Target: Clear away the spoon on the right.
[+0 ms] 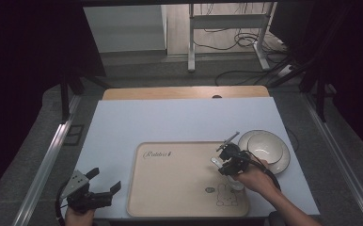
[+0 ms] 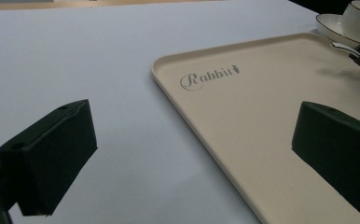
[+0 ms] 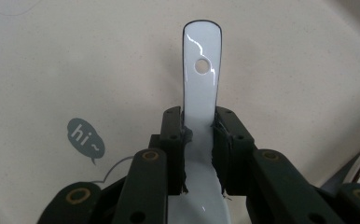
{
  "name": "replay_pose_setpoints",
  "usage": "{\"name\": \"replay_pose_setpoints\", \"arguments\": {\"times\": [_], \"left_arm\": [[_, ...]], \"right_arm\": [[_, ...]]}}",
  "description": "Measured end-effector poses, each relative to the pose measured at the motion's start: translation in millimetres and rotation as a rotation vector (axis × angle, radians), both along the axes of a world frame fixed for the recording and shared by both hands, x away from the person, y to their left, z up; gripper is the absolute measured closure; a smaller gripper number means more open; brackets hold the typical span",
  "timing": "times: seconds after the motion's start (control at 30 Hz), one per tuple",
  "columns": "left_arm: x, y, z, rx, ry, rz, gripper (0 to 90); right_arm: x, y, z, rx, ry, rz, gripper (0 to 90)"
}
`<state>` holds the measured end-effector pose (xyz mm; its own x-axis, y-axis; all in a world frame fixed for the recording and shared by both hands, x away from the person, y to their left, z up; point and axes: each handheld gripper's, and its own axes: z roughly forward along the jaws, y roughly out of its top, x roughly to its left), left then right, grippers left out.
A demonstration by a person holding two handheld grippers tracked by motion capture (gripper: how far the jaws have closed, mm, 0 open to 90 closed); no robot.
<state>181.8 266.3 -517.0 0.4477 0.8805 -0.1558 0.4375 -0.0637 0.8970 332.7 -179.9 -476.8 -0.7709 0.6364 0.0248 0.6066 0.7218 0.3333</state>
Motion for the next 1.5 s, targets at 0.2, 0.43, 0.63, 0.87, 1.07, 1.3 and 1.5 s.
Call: {"name": "replay_pose_setpoints", "arguments": {"times": [0.2, 0.43, 0.63, 0.87, 1.07, 1.3, 1.5], "left_arm": [[0.0, 0.2, 0.0, 0.000, -0.001, 0.000, 0.0], [-0.3, 0.1, 0.3, 0.000, -0.003, 0.002, 0.0], [-0.5, 0.0, 0.5, 0.000, -0.005, 0.003, 0.0], [-0.7, 0.1, 0.6, 0.000, -0.007, 0.006, 0.0], [-0.8, 0.2, 0.7, 0.001, -0.009, 0.007, 0.0], [-0.9, 0.1, 0.8, 0.002, -0.009, 0.008, 0.0], [-1.0, -0.1, 0.8, 0.005, -0.009, 0.008, 0.0]], "right_arm": [[0.8, -3.2, -1.0, 0.014, -0.007, -0.015, 69.5], [-4.1, -9.3, 7.2, 0.062, -0.049, -0.019, 68.9], [-12.1, -15.3, 13.0, 0.126, -0.108, -0.019, 73.5], [-18.1, -23.0, 17.0, 0.203, -0.154, -0.020, 82.2], [-20.7, -24.9, 16.3, 0.271, -0.181, -0.018, 88.6], [-22.3, -25.2, 9.0, 0.310, -0.213, -0.010, 90.0], [-24.7, -25.5, -2.0, 0.322, -0.229, 0.000, 90.0]]}}
